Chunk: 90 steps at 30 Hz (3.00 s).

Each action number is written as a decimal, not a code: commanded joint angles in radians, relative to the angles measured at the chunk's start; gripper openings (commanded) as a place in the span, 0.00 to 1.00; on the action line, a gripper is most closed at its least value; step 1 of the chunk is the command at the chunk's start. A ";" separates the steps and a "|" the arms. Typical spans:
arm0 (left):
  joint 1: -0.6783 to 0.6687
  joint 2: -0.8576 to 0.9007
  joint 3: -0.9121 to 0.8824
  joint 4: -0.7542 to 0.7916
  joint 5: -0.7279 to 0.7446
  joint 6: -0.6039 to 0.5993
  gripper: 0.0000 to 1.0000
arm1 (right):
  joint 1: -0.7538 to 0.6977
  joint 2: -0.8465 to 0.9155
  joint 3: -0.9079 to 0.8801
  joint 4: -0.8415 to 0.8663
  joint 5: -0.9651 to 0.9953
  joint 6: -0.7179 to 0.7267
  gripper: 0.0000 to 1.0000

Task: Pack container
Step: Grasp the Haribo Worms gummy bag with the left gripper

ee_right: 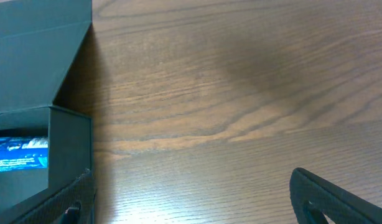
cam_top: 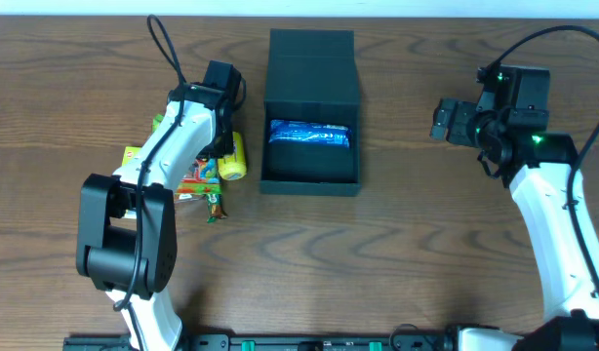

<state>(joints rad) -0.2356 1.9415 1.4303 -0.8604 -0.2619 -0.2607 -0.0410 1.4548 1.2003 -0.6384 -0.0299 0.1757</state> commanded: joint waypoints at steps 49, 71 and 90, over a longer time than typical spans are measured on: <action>0.217 0.033 0.005 0.024 0.307 0.187 0.84 | -0.008 -0.011 0.002 0.000 0.003 0.000 0.99; 0.158 0.080 0.005 0.087 0.451 0.240 0.66 | -0.008 -0.011 0.002 0.000 0.003 0.000 0.99; 0.109 0.165 0.005 0.114 0.462 0.280 0.63 | -0.008 -0.011 0.002 -0.001 -0.005 0.000 0.99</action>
<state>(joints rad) -0.1192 2.0449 1.4322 -0.7418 0.1825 0.0044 -0.0410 1.4544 1.2003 -0.6388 -0.0307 0.1757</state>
